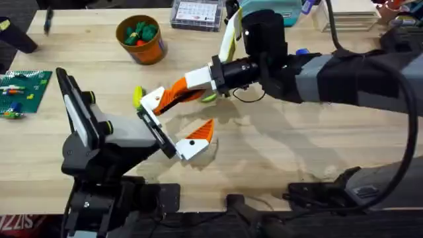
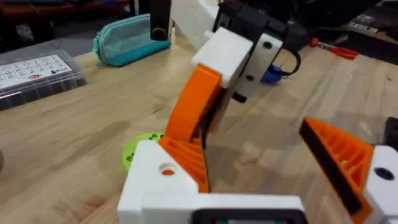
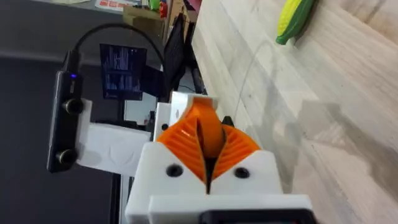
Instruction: Pick up the gripper from the table and insert it into the empty holder that is missing its gripper. Then pick up a screw, insert it into the mounting hole, and use the screwdriver to tighten it. Finally, clean up the table by picking up the vegetable and placing it into the bucket.
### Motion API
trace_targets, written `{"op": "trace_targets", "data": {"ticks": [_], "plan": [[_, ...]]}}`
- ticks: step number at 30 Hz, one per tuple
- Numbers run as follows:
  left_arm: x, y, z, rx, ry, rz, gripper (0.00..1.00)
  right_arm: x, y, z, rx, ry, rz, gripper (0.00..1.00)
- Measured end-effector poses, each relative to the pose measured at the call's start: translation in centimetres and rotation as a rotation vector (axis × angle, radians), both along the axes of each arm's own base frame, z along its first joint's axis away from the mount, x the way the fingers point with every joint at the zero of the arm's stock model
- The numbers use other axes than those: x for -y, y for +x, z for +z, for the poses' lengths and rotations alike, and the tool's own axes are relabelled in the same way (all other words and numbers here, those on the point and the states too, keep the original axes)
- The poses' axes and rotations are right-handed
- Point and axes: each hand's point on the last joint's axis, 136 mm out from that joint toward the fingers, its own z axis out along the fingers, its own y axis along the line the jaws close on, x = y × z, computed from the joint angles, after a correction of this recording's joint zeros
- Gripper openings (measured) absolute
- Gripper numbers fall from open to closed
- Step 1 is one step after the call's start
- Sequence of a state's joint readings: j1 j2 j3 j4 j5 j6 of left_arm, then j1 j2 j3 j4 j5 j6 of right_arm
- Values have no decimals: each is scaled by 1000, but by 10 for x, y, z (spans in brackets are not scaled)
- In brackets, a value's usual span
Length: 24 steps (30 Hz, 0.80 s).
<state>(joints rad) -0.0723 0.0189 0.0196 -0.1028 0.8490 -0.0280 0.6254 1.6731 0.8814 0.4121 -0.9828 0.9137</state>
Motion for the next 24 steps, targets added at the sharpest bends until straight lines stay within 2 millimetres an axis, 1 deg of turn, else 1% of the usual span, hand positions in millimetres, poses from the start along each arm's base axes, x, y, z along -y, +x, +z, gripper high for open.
{"op": "trace_targets", "data": {"ticks": [17,24], "plan": [[2,-3,0,6,2,-24,995,5,-2,4,-18,1,-5,6],[6,-8,0,6,1,-56,995,10,-3,2,-32,-36,-30,6]]}}
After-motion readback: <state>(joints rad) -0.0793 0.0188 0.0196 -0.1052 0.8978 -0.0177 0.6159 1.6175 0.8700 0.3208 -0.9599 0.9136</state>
